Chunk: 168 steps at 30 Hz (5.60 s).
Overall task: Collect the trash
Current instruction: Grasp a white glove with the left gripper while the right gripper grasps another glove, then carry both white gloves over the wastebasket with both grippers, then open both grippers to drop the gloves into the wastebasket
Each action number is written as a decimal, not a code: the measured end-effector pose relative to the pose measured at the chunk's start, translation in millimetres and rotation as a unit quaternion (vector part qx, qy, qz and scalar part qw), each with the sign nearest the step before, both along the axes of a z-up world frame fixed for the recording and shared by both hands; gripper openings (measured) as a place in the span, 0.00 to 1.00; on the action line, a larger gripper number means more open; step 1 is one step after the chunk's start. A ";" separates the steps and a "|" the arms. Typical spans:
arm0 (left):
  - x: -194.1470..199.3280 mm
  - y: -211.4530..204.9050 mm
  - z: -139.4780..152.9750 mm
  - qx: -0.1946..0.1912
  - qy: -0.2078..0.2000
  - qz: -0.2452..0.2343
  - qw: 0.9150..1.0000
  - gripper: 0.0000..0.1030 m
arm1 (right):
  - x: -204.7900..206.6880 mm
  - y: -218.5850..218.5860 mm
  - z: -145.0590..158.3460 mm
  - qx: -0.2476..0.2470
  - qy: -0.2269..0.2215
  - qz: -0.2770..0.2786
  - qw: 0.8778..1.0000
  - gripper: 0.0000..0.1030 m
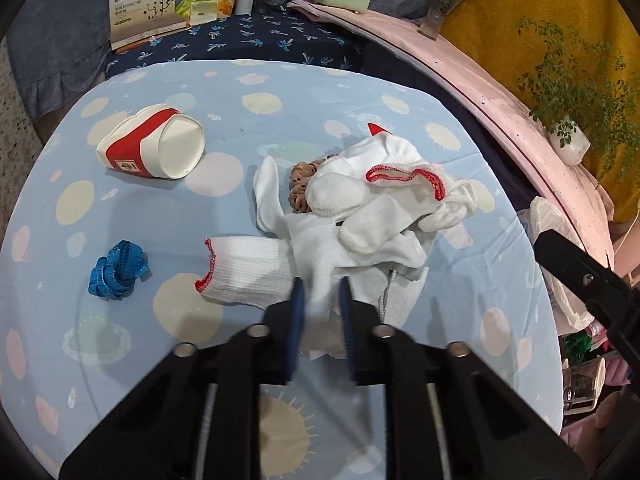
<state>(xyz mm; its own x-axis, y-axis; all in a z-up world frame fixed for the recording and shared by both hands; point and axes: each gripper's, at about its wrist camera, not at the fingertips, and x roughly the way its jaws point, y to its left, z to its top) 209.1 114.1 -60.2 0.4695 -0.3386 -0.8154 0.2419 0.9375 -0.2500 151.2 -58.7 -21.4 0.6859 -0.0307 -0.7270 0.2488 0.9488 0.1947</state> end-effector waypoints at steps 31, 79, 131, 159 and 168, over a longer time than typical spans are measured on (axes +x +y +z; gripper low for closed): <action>0.7 42.3 21.2 -0.022 -0.029 0.023 0.999 0.05 | 24.9 36.8 0.7 -0.005 -0.005 0.023 1.000 0.51; -4.6 2.8 59.6 -0.002 -0.065 -0.002 0.998 0.05 | 19.9 -10.6 33.5 0.020 -0.058 0.019 0.998 0.03; -71.5 -314.2 73.4 0.017 -0.089 -0.253 0.963 0.05 | -106.4 -282.4 25.5 0.032 -0.087 -0.207 0.974 0.04; -52.4 -308.1 62.8 0.021 -0.072 -0.219 0.973 0.28 | -102.2 -283.2 20.2 0.030 -0.081 -0.222 0.971 0.36; -49.1 -273.1 62.8 0.018 -0.066 -0.188 0.980 0.28 | -99.5 -257.3 25.2 0.026 -0.083 -0.205 0.975 0.42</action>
